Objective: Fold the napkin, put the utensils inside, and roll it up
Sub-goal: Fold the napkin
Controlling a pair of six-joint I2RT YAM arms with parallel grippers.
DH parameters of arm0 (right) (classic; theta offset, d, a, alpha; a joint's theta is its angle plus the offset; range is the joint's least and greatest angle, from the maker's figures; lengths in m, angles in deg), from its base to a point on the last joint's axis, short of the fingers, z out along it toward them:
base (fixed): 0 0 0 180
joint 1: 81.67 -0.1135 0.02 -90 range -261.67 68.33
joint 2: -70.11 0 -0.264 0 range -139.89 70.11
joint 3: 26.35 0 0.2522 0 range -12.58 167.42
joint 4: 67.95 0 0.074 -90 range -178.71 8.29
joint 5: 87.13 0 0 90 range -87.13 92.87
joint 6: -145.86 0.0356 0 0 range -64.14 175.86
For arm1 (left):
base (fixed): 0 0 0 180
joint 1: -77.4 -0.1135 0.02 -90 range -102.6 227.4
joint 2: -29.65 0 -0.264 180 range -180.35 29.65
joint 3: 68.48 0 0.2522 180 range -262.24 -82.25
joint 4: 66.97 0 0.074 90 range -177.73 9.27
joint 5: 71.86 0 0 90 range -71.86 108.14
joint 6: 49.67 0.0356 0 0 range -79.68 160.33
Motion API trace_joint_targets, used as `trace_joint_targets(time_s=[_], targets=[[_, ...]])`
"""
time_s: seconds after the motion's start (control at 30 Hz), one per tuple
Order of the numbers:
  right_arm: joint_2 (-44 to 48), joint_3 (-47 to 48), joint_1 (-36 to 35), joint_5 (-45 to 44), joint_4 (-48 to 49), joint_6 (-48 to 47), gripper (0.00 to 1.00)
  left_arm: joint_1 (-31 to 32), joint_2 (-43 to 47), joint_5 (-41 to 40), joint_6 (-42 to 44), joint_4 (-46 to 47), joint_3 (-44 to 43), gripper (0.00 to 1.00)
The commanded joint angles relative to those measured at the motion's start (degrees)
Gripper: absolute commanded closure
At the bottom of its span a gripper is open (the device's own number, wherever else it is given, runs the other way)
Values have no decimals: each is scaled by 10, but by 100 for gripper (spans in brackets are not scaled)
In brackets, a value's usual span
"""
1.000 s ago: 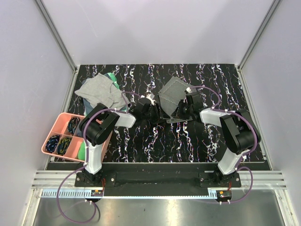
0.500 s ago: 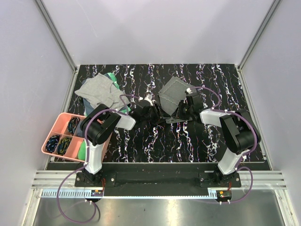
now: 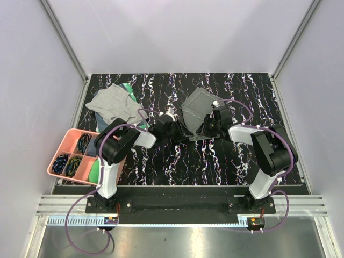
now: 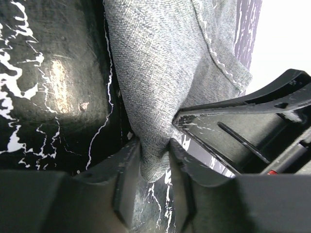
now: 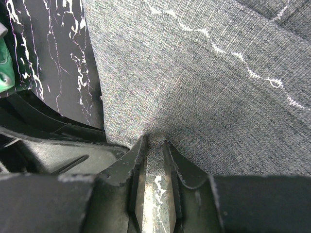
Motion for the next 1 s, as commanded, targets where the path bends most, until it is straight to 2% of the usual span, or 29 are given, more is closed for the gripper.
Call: trace_joint_targets(time_s=[0.0, 0.13, 0.3, 0.33, 0.5, 0.7, 0.97], targets=[[20, -6, -6, 13, 0, -8, 73, 5, -13, -14, 12, -1, -18, 72], [54, -12, -8, 13, 1, -34, 66, 3, -3, -6, 19, -12, -19, 81], [104, -28, -48, -22, 2, -111, 45, -19, 17, 27, 23, -21, -8, 97], [118, -30, -58, -29, 2, -133, 43, -24, 19, 36, 22, -21, -7, 99], [140, -40, -128, -97, -1, -185, 34, -56, 45, 83, 34, -31, 17, 100], [149, -46, -204, -171, -2, -228, 30, -94, 111, 136, 81, -91, 54, 100], [149, -44, -327, -295, 26, -317, 27, -115, 220, 149, 167, -245, 82, 100]])
